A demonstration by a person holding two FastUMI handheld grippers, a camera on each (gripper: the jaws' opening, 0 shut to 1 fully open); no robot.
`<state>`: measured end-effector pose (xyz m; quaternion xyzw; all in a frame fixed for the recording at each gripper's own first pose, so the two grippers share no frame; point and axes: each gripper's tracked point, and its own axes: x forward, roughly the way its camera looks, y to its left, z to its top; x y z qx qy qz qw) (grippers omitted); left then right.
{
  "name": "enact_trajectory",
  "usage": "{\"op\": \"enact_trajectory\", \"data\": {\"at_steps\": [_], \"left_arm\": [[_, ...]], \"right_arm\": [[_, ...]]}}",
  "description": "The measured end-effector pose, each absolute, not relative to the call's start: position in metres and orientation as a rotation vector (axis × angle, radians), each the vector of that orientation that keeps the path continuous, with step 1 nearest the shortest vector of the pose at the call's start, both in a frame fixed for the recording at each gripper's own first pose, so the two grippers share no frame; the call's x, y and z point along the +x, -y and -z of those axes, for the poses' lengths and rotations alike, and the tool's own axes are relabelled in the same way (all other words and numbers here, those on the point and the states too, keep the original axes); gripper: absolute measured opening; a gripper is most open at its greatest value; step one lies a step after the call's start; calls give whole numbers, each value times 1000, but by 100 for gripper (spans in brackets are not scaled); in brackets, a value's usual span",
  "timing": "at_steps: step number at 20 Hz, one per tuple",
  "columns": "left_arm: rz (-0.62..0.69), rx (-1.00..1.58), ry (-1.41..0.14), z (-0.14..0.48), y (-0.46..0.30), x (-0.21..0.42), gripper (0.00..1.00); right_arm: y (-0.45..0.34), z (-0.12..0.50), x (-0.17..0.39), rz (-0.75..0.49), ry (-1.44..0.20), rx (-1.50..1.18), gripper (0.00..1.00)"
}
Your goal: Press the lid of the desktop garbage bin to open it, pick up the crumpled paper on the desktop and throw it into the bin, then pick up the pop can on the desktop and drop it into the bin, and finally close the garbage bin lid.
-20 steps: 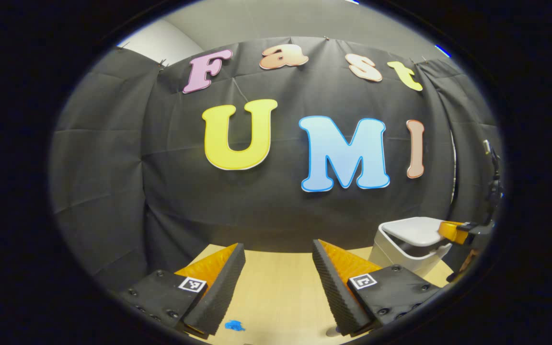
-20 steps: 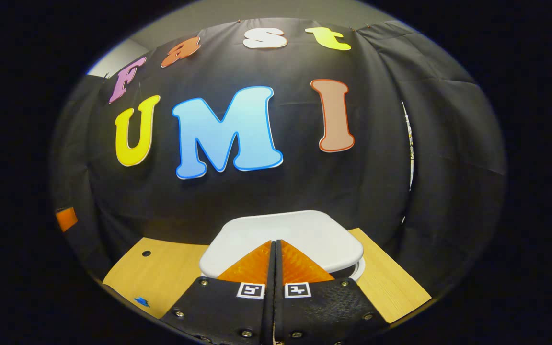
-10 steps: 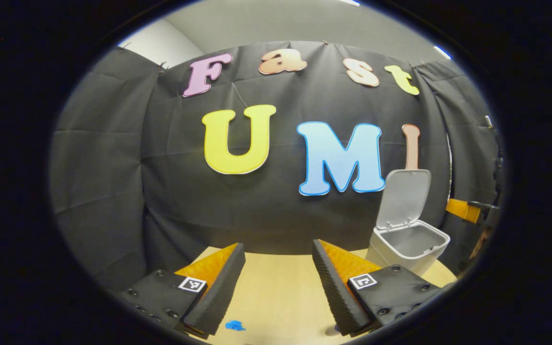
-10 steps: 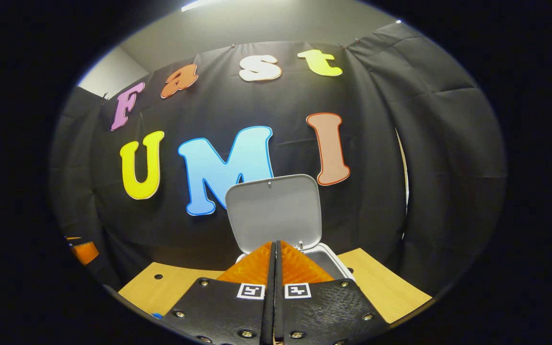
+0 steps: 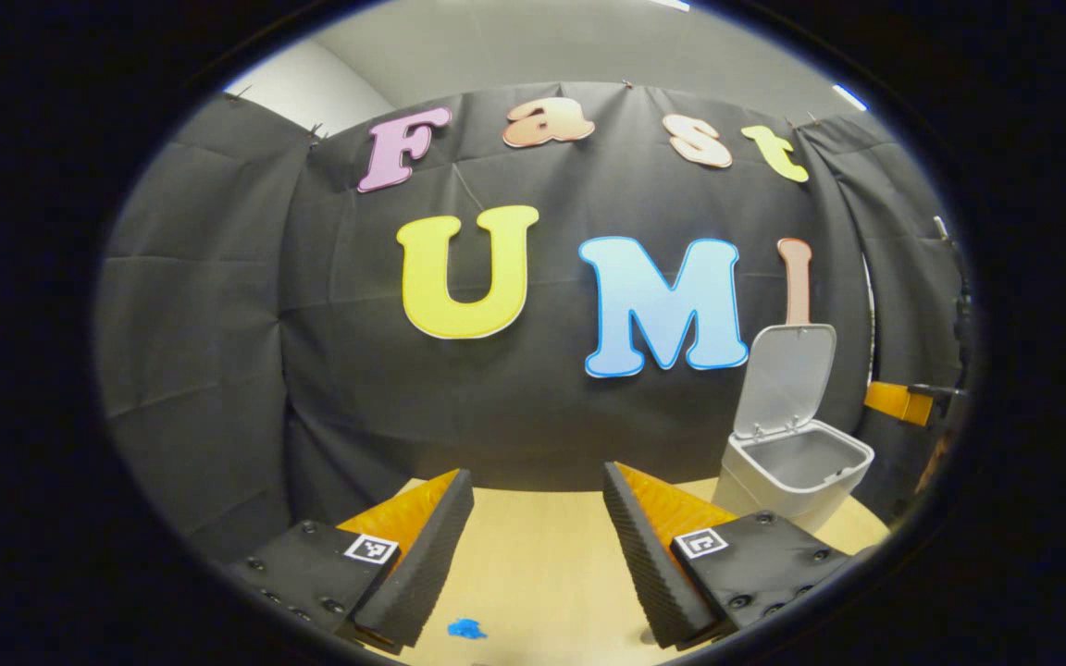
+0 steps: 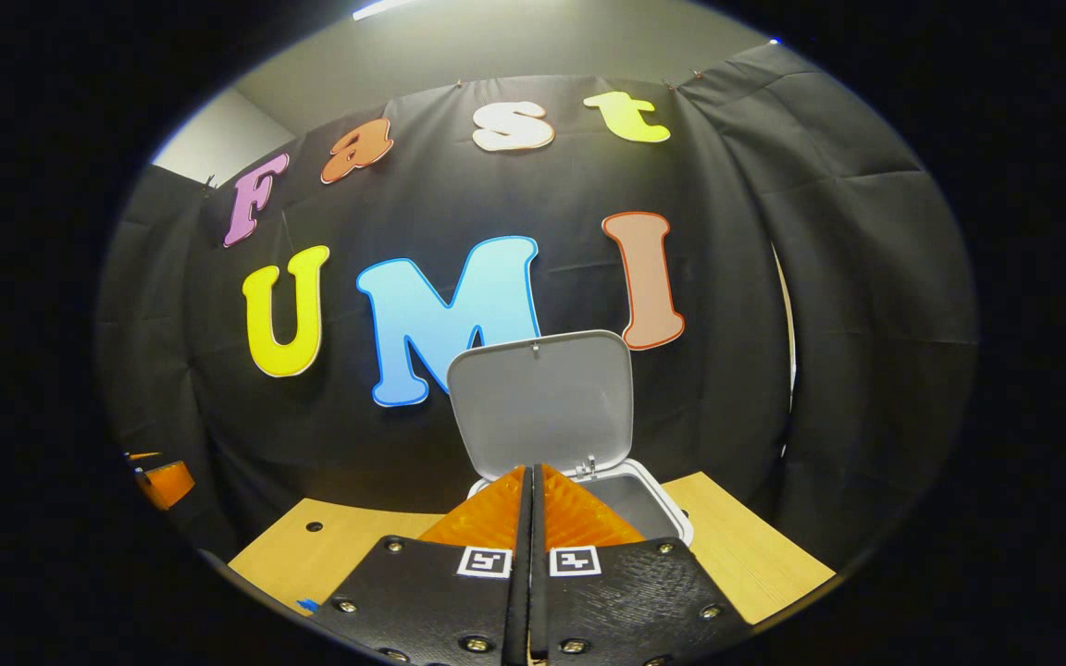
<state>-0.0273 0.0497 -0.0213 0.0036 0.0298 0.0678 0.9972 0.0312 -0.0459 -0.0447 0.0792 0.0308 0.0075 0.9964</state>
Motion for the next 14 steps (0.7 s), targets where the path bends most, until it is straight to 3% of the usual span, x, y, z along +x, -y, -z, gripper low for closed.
{"op": "enact_trajectory", "data": {"at_steps": [14], "left_arm": [[-135,-3,-133,98,-77,-36,96]], "right_arm": [[41,52,20,-33,-89,141,1]]}}
